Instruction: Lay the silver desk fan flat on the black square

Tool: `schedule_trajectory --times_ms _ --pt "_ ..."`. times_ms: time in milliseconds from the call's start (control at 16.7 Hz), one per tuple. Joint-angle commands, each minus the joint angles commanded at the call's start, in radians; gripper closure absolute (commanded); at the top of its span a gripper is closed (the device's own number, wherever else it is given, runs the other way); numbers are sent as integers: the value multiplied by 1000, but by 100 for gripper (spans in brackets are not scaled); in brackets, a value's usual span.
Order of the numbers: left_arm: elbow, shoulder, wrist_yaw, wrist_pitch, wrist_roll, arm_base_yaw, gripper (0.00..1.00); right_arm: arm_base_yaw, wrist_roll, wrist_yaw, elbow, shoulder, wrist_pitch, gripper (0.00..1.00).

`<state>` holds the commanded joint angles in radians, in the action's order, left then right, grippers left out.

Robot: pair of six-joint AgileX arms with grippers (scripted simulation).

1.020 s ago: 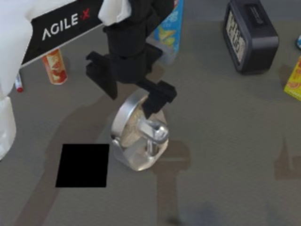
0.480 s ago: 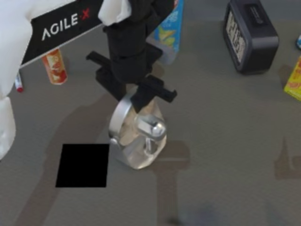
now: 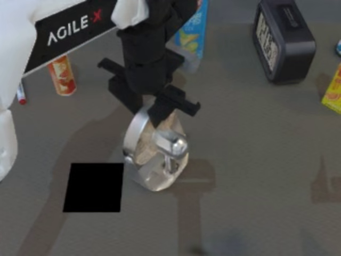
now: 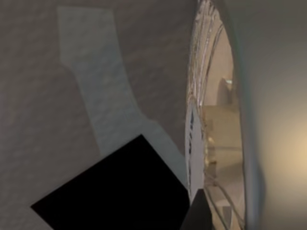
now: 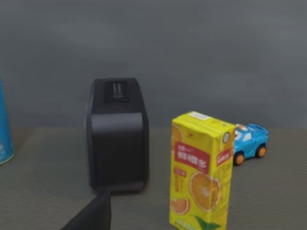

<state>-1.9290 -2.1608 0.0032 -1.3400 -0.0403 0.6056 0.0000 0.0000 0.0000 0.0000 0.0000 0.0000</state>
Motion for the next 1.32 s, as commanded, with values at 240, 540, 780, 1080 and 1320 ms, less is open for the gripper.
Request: schedule_trajectory --times_ms 240,540,780,1080,1320 --pt "-42 -9 -3 -41 -2 -3 100 0 0 0 0 0 0 0" --pt "-226 -28 -1 -197 0 -17 100 0 0 0 0 0 0 0" --pt "-246 -29 0 -217 0 -19 100 0 0 0 0 0 0 0" --pt "-212 -9 -17 -231 61 -17 100 0 0 0 0 0 0 0" --pt "-115 58 -58 -262 293 -35 100 0 0 0 0 0 0 0"
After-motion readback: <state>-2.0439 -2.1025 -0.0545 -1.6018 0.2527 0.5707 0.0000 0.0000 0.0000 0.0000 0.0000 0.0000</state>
